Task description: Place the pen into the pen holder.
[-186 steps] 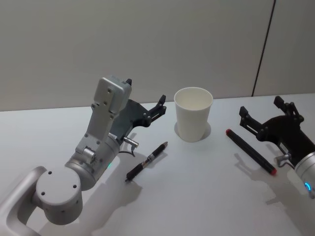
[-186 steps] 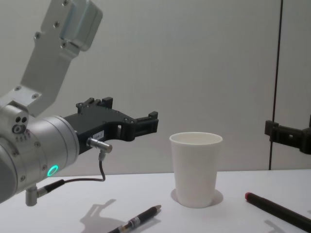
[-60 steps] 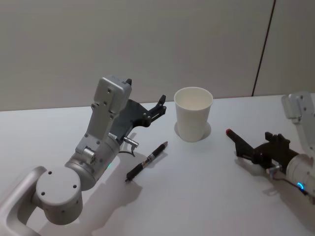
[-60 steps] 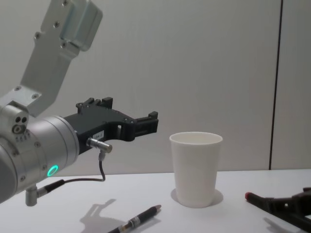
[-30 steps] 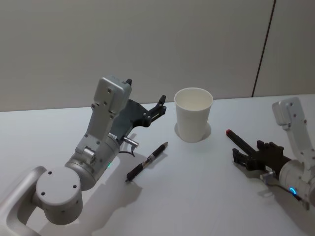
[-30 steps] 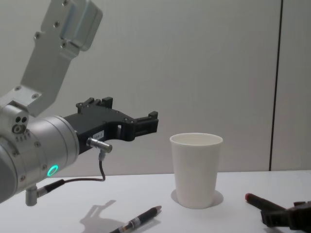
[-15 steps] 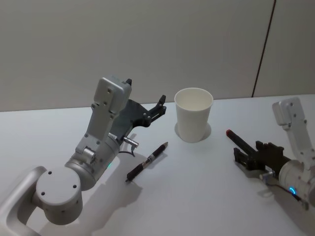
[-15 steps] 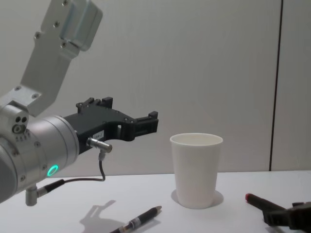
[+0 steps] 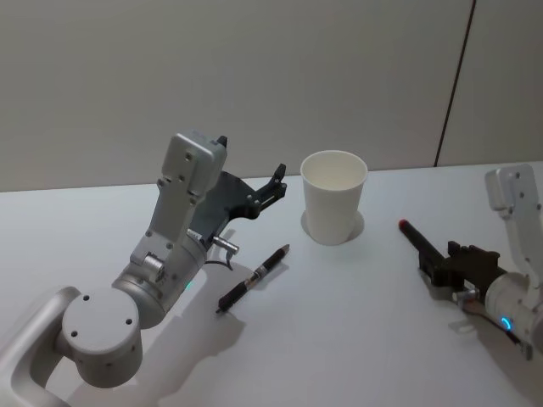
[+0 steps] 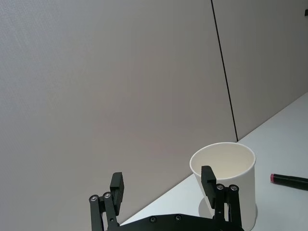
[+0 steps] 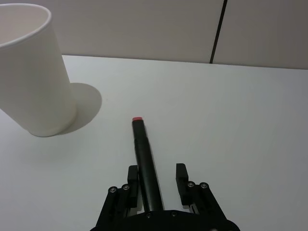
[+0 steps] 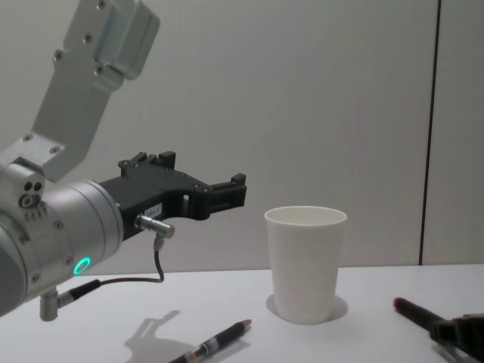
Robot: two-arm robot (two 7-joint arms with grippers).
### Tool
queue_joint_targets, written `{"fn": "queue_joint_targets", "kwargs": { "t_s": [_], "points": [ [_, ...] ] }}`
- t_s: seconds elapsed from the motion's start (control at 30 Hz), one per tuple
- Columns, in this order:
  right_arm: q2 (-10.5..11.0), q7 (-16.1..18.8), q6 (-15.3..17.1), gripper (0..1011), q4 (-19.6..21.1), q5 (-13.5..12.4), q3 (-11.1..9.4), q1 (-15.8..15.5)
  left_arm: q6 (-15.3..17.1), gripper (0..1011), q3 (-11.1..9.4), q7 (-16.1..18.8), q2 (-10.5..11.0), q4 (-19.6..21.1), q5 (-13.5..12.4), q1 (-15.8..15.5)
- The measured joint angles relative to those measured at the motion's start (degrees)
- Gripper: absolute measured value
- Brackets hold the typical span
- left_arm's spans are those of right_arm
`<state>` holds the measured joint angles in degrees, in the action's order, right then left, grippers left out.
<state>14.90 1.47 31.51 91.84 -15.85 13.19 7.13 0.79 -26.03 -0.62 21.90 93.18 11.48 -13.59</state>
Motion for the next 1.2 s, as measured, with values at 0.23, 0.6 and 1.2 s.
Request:
{"fn": "queue_joint_targets", "kwargs": {
  "t_s": [0.23, 0.6, 1.2],
  "points": [
    [-0.3, -1.1, 0.0, 289, -0.1, -0.7, -0.2, 0.1, 0.0, 1001, 0.0, 0.0, 0.0, 0.0, 0.0, 0.0],
    [-0.4, -1.6, 0.0, 179, -0.1, -1.3, -0.3, 0.1, 0.0, 1001, 0.0, 0.0, 0.0, 0.0, 0.0, 0.0],
    [-0.3, 1.0, -8.2, 178, -0.2, 0.7, -0.4, 0.1, 0.0, 1001, 0.0, 0.0, 0.0, 0.0, 0.0, 0.0]
  ]
}}
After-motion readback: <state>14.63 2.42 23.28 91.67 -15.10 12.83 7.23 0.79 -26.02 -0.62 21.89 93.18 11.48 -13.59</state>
